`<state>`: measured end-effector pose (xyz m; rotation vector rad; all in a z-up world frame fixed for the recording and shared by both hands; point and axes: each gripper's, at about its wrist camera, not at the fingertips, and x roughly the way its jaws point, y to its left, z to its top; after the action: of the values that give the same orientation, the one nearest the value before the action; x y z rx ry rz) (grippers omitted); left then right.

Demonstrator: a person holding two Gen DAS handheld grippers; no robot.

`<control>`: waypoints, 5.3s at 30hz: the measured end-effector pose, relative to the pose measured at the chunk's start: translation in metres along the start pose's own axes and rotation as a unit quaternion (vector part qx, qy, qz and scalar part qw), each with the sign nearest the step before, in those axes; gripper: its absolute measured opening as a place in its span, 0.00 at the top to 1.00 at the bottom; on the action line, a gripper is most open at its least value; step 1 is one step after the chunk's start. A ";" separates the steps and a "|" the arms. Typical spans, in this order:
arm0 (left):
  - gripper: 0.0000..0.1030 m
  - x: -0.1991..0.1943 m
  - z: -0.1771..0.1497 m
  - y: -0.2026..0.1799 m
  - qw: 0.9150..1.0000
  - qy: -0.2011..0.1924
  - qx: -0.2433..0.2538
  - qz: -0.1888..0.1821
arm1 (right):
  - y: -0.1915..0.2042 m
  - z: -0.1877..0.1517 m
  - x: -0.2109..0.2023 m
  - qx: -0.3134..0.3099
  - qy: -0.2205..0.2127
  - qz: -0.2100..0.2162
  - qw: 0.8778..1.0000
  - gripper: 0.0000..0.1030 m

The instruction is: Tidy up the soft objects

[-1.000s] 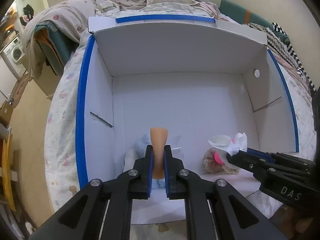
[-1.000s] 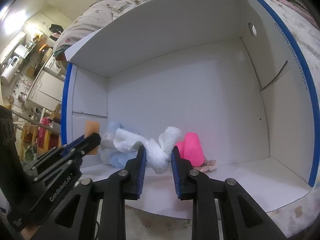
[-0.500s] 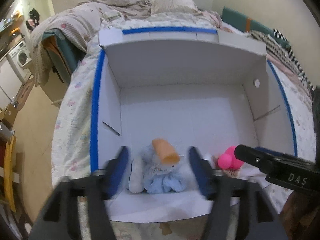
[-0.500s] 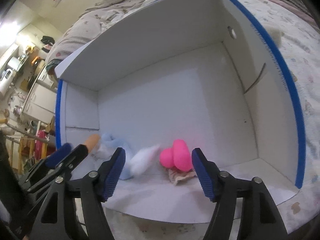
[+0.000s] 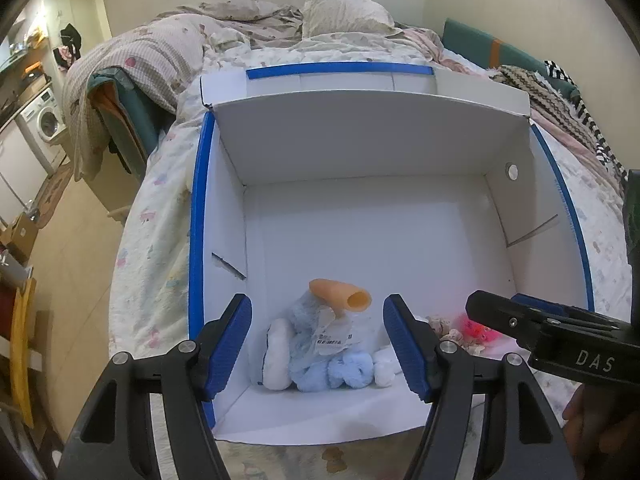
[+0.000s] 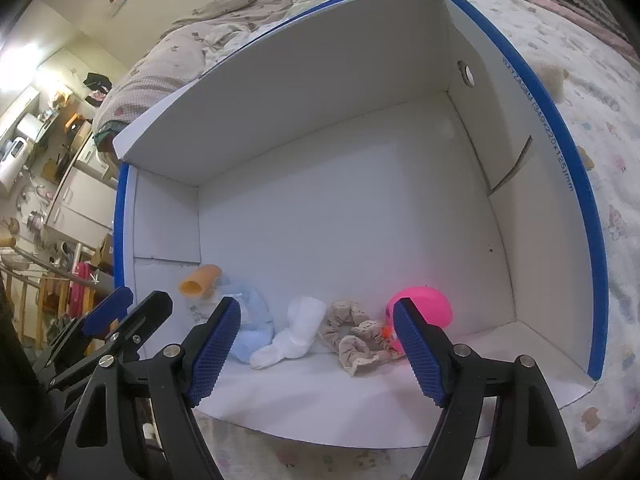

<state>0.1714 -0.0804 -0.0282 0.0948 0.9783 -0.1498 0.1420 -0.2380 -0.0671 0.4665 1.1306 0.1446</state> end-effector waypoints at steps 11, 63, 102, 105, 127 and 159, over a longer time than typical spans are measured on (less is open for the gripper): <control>0.36 -0.006 -0.003 0.006 1.000 -0.001 -0.009 0.003 | 0.003 -0.006 -0.004 0.003 -0.004 0.005 1.000 0.19; 0.36 -0.042 -0.087 0.113 0.988 0.043 -0.146 0.004 | 0.063 -0.088 0.075 -0.105 0.107 -0.067 0.986 0.19; 0.83 0.098 -0.080 0.007 0.988 0.149 -0.046 -0.014 | 0.026 -0.102 -0.003 -0.085 0.054 -0.010 0.995 0.76; 0.92 0.098 -0.077 0.006 0.985 0.160 -0.046 -0.034 | 0.027 -0.102 -0.003 -0.087 0.055 -0.009 0.995 0.76; 0.92 0.013 -0.117 0.050 0.991 0.114 -0.060 -0.021 | 0.035 -0.103 0.000 -0.110 0.058 -0.028 0.992 0.76; 0.92 -0.089 -0.014 0.021 0.998 -0.028 -0.047 -0.021 | 0.060 -0.028 -0.083 -0.091 -0.080 0.038 0.992 0.76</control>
<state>0.1144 -0.0505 0.0378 -0.0159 0.9309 -0.1444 0.0886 -0.2044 0.0186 0.3524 0.9327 0.2700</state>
